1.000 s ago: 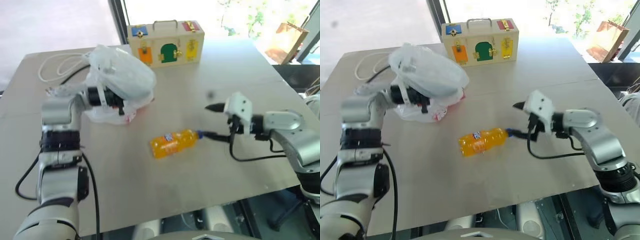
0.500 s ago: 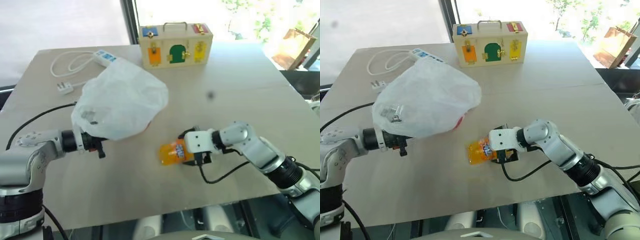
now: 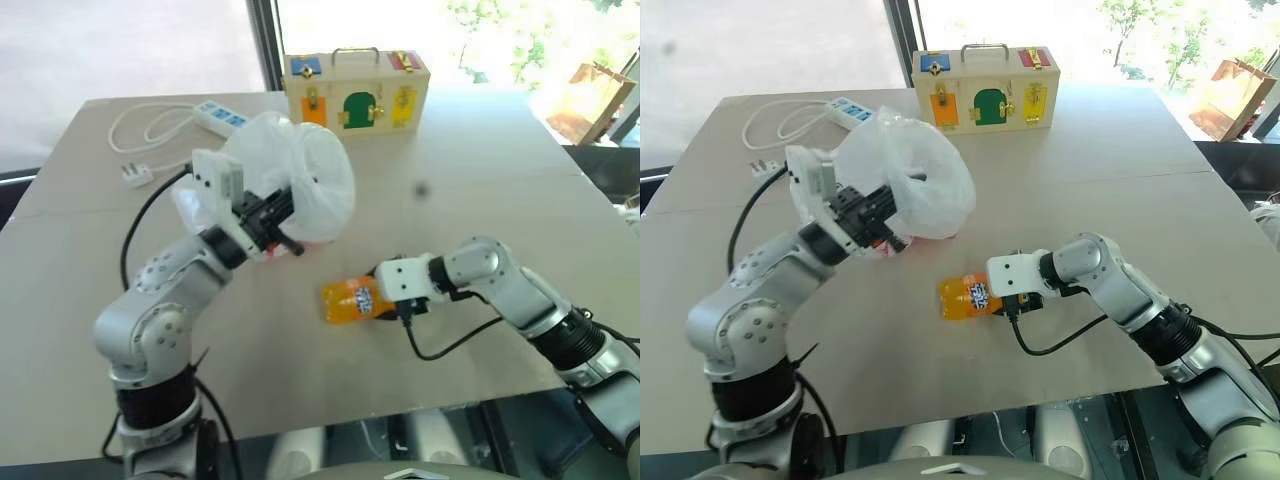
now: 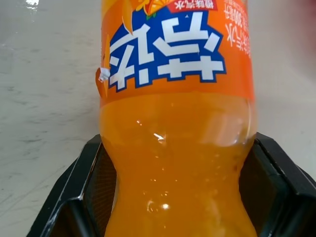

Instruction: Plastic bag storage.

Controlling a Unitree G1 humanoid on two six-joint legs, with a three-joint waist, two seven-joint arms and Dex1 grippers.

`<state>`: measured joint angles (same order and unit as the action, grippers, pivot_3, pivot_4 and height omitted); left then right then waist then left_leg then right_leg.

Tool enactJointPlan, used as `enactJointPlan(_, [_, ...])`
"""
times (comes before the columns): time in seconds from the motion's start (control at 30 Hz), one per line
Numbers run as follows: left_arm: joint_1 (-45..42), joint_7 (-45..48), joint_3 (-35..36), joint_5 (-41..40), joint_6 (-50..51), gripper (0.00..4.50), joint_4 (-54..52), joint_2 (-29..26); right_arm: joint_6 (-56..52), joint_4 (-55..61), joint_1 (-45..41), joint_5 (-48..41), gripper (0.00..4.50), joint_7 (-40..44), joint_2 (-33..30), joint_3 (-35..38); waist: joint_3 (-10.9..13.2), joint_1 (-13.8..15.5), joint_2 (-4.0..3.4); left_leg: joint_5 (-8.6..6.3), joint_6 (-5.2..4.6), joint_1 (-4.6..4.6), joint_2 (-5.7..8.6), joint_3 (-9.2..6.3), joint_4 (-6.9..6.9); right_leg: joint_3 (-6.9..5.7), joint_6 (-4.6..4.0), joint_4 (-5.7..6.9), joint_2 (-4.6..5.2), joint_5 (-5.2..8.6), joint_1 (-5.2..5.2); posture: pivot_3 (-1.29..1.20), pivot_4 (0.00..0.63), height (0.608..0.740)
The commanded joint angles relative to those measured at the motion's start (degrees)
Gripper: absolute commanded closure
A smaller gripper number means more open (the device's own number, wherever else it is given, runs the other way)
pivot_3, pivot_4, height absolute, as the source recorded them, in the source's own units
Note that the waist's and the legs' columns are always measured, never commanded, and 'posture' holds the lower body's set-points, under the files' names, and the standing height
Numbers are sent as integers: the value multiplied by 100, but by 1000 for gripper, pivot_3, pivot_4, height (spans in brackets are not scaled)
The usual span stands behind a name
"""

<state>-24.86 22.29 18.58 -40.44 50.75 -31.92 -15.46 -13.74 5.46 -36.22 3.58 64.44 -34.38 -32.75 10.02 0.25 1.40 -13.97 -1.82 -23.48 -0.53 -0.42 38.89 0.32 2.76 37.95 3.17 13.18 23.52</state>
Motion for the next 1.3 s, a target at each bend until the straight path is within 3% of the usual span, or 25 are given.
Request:
enactJointPlan(0.03, [17, -204, 463, -389, -171, 4500, -85, -111, -168, -85, 43, 86, 1712, -264, -135, 496, 1, -23, -1, 0, 0, 0, 0, 2, 0, 2, 0, 0, 0, 0, 0, 0, 150, 739])
enactJointPlan(0.2, [520, -121, 1120, -1275, -258, 4500, -306, -374, -539, 211, 144, -313, 1712, -532, -190, 1247, 2, -29, -2, 0, 0, -15, 0, 1, 0, 1, 0, -5, 3, 0, 12, 0, 150, 739])
enactJointPlan(0.37, [983, -292, 956, -1731, -330, 4500, -530, -484, -1359, 861, -53, -948, 1712, -515, -78, 1862, 4, -26, -3, -1, 0, -25, 1, -4, -1, -4, -1, -7, 6, 1, 20, 0, 150, 739])
enactJointPlan(0.63, [1585, -470, 1106, -2345, -522, 4500, -672, -816, -1959, 1575, 240, -1278, 1712, -668, -296, 2098, 4, -27, -4, -2, -1, -25, 0, -5, -4, -7, -3, -11, 7, 2, 19, 0, 150, 739])
enactJointPlan(0.9, [2319, -842, 1274, -3222, -587, 4500, -1071, -1445, -3186, 2386, 255, -2552, 1712, -542, -1043, 3602, 14, 19, -15, -3, -3, -27, 0, -5, -14, -11, -23, -22, 16, 14, 20, 0, 150, 739])
enactJointPlan(1.13, [1924, -1025, 1084, -3555, -814, 4500, -767, -1840, -3189, 1764, -167, -2771, 1712, -929, -1277, 4103, 15, 38, -16, -2, -3, -23, -1, 5, -21, -4, -27, -27, 9, 16, 20, 0, 150, 739])
enactJointPlan(1.3, [1601, -1218, 883, -3565, -883, 4500, -597, -1975, -3564, 1865, -752, -3408, 1712, -1361, -842, 4256, 17, 14, -19, -2, -3, -26, -1, 14, -24, 8, -18, -30, 2, 11, 26, 0, 150, 739])
